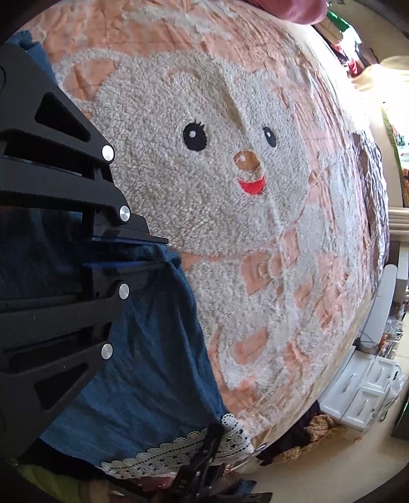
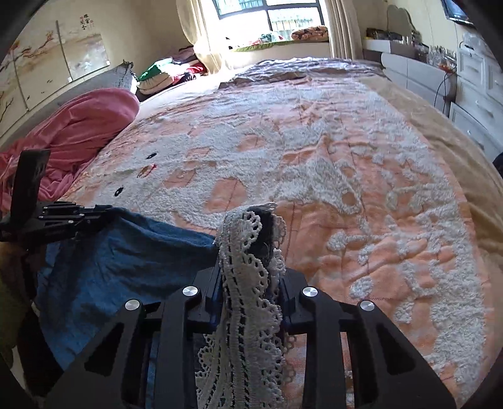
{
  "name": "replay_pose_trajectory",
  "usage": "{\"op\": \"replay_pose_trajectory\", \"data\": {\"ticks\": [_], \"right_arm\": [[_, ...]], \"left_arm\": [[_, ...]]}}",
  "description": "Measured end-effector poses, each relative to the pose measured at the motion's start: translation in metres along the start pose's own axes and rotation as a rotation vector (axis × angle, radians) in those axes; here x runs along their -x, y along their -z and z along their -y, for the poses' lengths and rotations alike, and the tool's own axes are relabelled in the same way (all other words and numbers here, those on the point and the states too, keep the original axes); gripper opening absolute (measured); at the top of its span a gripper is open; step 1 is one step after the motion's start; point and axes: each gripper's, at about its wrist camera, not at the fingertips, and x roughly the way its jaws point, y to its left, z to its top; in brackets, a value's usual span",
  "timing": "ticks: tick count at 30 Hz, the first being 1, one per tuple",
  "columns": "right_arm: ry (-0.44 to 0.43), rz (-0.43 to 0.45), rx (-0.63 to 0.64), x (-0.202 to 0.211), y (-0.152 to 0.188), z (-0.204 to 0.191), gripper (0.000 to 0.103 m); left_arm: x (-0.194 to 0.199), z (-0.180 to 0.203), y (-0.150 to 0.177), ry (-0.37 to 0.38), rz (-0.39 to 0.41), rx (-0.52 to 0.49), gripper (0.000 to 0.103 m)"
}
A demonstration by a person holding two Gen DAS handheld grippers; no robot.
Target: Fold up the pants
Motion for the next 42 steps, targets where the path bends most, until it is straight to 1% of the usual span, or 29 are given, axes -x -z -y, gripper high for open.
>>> {"op": "replay_pose_trajectory", "data": {"ticks": [2,4,5,7,9,11,13,14,15,17,19,21,25,26,27,29,32,34,36,38,40,42], "right_arm": [[0.007,0.034,0.01,0.006,-0.008,-0.001,0.026],[0.014,0.069,0.022,0.01,-0.026,-0.001,0.026],[0.012,0.076,0.022,0.009,-0.034,0.001,0.026],[0.009,0.081,0.006,0.001,-0.052,0.007,0.026],[0.03,0.043,0.004,-0.017,-0.062,0.014,0.026],[0.057,-0.007,0.03,-0.039,-0.069,0.018,0.026],[0.107,-0.07,0.043,-0.061,-0.07,0.023,0.028],[0.117,-0.091,0.054,-0.067,-0.067,0.024,0.03],[0.131,-0.111,0.067,-0.073,-0.064,0.026,0.035],[0.15,-0.121,0.073,-0.078,-0.061,0.028,0.04],[0.166,-0.118,0.068,-0.077,-0.061,0.031,0.048],[0.19,-0.107,0.069,-0.072,-0.062,0.033,0.059],[0.224,-0.097,0.05,-0.068,-0.061,0.04,0.07],[0.248,-0.096,0.043,-0.066,-0.061,0.042,0.074],[0.261,-0.092,0.038,-0.065,-0.061,0.045,0.075],[0.246,-0.08,0.014,-0.06,-0.061,0.049,0.075],[0.27,-0.076,0.033,-0.058,-0.059,0.046,0.076],[0.283,-0.073,0.032,-0.057,-0.059,0.045,0.077],[0.285,-0.055,0.017,-0.051,-0.058,0.045,0.077],[0.286,-0.035,0.008,-0.044,-0.057,0.046,0.078],[0.266,-0.016,-0.02,-0.034,-0.054,0.048,0.079],[0.255,0.007,-0.03,-0.024,-0.052,0.045,0.082]], "left_arm": [[0.007,0.0,-0.01,-0.011,0.025,0.001,0.002],[0.011,0.001,-0.017,-0.033,0.052,-0.014,0.002],[0.012,-0.001,-0.023,-0.049,0.069,-0.007,0.002],[0.009,-0.006,-0.032,-0.06,0.079,0.02,0.002],[0.0,-0.008,-0.038,-0.073,0.08,0.026,0.002],[-0.012,-0.007,-0.041,-0.105,0.073,0.01,0.002],[-0.023,-0.009,-0.04,-0.101,0.057,0.014,0.003],[-0.031,-0.01,-0.038,-0.102,0.046,0.018,0.003],[-0.037,-0.012,-0.035,-0.105,0.035,0.017,0.004],[-0.045,-0.015,-0.031,-0.106,0.027,0.026,0.008],[-0.048,-0.018,-0.029,-0.109,0.035,0.041,0.012],[-0.047,-0.021,-0.028,-0.107,0.044,0.058,0.015],[-0.043,-0.024,-0.028,-0.16,0.055,0.06,0.029],[-0.042,-0.024,-0.029,-0.168,0.055,0.057,0.03],[-0.041,-0.024,-0.028,-0.175,0.058,0.055,0.03],[-0.037,-0.024,-0.027,-0.189,0.06,0.055,0.03],[-0.028,-0.022,-0.024,-0.215,0.068,0.05,0.031],[-0.021,-0.023,-0.021,-0.22,0.068,0.067,0.032],[-0.011,-0.022,-0.017,-0.221,0.074,0.078,0.032],[-0.002,-0.02,-0.014,-0.219,0.086,0.085,0.037],[0.009,-0.018,-0.009,-0.209,0.092,0.104,0.039],[0.018,-0.014,-0.006,-0.204,0.104,0.112,0.041]]}}
